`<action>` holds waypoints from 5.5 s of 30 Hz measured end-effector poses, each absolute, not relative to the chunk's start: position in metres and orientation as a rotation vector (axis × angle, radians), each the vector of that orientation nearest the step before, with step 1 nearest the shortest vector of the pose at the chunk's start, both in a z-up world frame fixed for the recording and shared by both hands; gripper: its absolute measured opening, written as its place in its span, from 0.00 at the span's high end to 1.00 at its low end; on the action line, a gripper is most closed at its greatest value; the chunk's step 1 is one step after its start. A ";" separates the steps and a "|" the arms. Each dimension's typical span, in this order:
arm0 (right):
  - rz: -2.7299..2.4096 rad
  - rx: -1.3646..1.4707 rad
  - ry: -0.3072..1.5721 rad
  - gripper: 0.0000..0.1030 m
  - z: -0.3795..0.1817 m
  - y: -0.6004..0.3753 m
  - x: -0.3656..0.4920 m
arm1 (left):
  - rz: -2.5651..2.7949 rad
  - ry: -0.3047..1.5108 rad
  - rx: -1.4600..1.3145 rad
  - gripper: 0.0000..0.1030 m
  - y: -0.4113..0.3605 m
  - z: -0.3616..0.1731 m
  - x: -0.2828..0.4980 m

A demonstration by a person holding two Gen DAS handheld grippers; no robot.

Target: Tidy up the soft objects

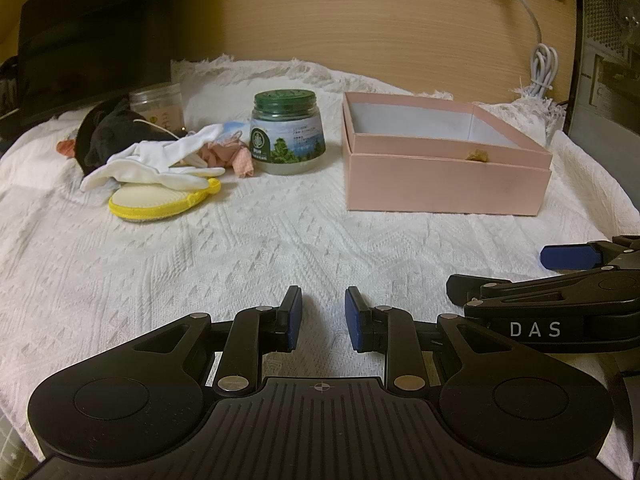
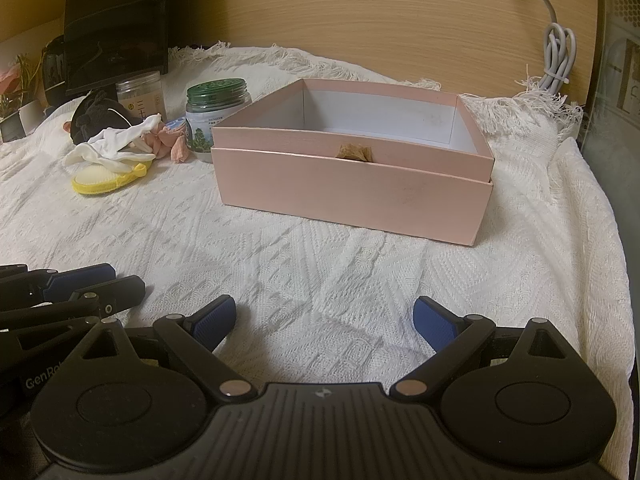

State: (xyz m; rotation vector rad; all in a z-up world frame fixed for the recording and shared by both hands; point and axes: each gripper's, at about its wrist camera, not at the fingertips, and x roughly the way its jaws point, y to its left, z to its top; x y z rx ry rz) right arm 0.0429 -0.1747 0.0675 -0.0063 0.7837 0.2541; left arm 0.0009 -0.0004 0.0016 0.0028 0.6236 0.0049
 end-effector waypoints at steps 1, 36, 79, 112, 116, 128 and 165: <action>0.251 -0.001 0.785 0.07 0.066 -0.175 0.043 | 0.005 0.639 -0.003 0.73 0.000 0.003 0.003; 0.274 -0.068 0.807 0.22 0.179 0.042 0.152 | -0.012 0.823 -0.699 0.72 0.419 0.039 0.245; 0.686 -0.033 1.033 0.95 0.202 0.253 0.332 | 0.068 0.554 -0.485 0.86 0.482 0.086 0.175; 0.098 0.155 0.669 0.95 0.355 -0.132 0.226 | -0.839 0.716 -0.174 0.86 0.104 0.190 0.290; 0.041 0.171 0.705 0.95 0.344 -0.159 0.223 | -0.891 0.766 -0.203 0.85 0.071 0.176 0.290; -0.084 0.189 0.821 0.79 0.281 -0.191 0.219 | -0.821 0.825 -0.171 0.79 0.051 0.147 0.307; 0.637 -0.185 0.809 0.48 0.139 0.096 0.194 | -0.219 0.710 -0.325 0.79 0.333 0.111 0.259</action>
